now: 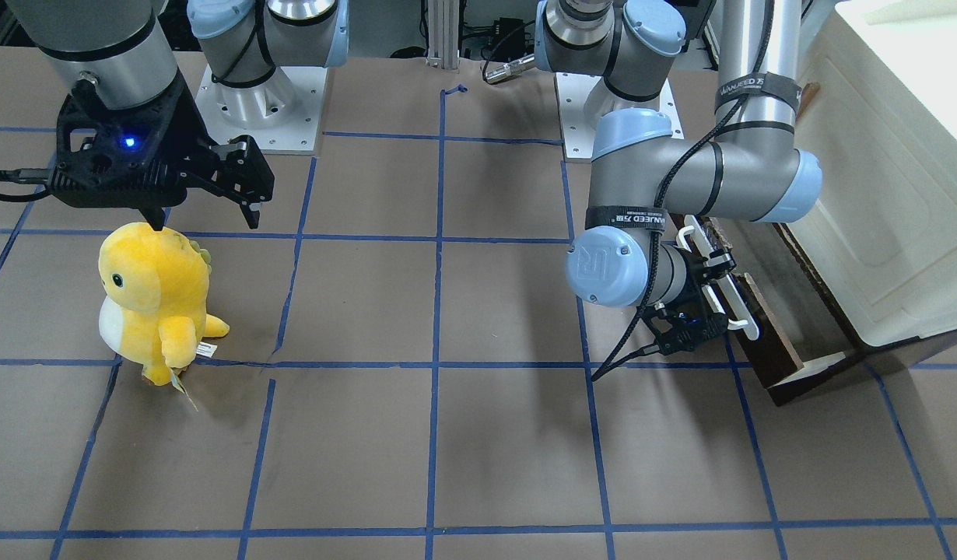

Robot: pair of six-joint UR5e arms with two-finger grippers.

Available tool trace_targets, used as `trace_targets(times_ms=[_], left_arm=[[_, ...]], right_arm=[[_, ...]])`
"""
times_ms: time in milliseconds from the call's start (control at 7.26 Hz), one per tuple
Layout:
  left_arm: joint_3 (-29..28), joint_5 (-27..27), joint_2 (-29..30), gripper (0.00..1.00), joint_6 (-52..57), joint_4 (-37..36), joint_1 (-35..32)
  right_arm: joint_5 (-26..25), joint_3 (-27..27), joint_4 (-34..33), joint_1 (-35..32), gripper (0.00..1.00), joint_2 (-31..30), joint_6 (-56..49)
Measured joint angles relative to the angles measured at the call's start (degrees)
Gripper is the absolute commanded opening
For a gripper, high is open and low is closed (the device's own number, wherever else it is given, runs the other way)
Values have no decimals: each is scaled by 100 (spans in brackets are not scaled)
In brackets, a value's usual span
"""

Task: Pull drawer sideways
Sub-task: 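Keep pulling the drawer outward with the left gripper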

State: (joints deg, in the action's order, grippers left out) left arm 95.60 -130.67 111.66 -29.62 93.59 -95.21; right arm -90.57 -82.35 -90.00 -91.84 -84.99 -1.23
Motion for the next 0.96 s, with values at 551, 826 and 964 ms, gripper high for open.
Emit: trace_targets(times_ms=[551,826,964], left_arm=[[-52,14,21,0,-6,-3,-127],[-83,17,42,0,-6,-6,-169],[-118,16,49,0,-8,-5,-201]], right_arm=[[0,0,0,0,100,0,0],[-2,0,0,0,100,0,0],[-3,0,0,0,100,0,0]])
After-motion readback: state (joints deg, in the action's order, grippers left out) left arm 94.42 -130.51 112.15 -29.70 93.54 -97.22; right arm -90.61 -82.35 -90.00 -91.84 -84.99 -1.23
